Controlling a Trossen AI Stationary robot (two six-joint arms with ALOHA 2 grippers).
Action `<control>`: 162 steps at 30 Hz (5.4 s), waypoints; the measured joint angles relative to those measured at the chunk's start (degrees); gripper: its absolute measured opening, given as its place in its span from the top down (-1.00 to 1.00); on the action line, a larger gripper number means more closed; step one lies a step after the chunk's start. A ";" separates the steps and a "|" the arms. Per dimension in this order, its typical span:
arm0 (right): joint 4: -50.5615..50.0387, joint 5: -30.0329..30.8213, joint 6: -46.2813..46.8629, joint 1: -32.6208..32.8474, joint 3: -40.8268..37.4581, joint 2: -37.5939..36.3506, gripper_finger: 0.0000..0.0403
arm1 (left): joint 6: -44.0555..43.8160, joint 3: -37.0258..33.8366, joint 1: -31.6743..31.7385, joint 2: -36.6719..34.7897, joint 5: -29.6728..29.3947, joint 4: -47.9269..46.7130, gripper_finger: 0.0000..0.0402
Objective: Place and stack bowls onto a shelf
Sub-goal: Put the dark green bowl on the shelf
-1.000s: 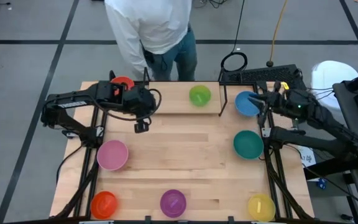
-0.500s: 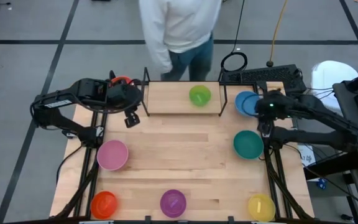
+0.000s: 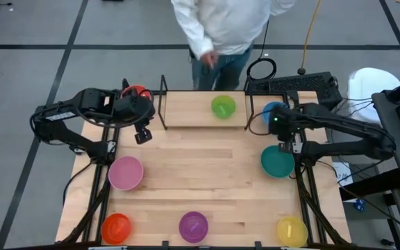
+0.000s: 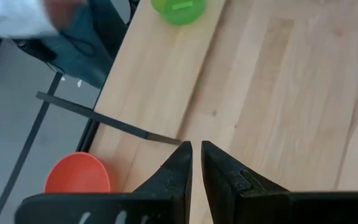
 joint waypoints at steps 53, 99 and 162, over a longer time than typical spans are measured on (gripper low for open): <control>16.87 -7.92 -10.88 3.37 -9.11 16.88 0.69 | -1.51 0.00 -1.82 -0.02 0.01 -0.04 0.79; 43.81 -2.53 -14.99 2.63 39.52 44.84 1.00 | -5.82 0.02 -1.82 -0.01 0.02 -2.82 0.79; 58.44 -14.06 -18.72 -7.63 39.87 57.51 1.00 | -10.78 0.02 -1.82 0.00 0.03 -2.78 0.79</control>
